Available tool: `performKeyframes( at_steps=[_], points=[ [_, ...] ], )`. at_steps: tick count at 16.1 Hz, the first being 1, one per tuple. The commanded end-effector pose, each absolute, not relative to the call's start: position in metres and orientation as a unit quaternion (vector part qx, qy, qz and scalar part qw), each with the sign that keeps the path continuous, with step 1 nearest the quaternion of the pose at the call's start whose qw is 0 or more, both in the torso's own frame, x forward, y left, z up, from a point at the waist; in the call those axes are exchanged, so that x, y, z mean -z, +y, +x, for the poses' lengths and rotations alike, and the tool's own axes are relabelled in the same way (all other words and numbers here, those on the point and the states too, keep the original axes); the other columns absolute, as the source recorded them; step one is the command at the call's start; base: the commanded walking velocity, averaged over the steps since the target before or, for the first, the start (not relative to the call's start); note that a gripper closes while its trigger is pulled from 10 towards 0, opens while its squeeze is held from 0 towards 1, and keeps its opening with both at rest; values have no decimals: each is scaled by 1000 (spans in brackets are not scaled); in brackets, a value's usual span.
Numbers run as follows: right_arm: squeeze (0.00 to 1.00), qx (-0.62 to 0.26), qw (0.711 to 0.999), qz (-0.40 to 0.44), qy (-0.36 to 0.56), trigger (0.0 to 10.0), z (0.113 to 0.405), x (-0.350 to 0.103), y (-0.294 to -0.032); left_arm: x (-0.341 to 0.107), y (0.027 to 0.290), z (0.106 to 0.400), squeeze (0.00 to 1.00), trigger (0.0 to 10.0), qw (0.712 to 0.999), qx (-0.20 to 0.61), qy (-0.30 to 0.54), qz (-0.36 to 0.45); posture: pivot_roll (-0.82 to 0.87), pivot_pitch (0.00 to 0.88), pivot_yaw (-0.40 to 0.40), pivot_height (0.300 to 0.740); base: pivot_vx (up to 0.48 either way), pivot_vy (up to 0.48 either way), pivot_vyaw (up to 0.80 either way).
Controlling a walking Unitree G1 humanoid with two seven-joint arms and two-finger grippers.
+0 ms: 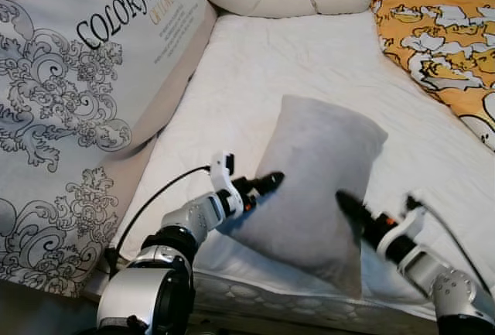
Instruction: Clean up the room
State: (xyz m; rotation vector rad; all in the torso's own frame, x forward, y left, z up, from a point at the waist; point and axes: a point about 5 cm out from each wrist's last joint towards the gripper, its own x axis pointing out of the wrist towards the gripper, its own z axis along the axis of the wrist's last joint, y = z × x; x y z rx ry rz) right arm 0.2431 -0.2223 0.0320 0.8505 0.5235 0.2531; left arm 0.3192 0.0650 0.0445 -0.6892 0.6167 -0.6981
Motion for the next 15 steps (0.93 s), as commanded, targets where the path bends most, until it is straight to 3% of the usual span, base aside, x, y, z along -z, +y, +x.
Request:
performKeyframes(
  at_steps=[1,2,3,6,15],
  points=[
    [0,-139,864,405,266,10000,243,-31,-216,-39,58,312,0,5686,826,349,311,-314,-66,0,88,740,0,0,0],
    [0,-146,862,403,269,10000,244,-31,-215,-37,57,310,0,0,821,354,316,-318,-65,0,87,740,0,0,0],
    [0,-152,861,398,277,6588,244,-31,-213,-33,54,304,0,0,810,367,331,-314,-63,0,85,740,0,0,0],
    [0,-158,861,390,285,0,245,-29,-211,-25,52,298,0,0,818,375,343,-269,-62,0,85,740,0,0,0],
    [0,-175,864,385,272,0,250,-32,-205,-34,49,305,0,0,842,384,293,-240,-47,0,85,740,0,0,0]
  ],
)
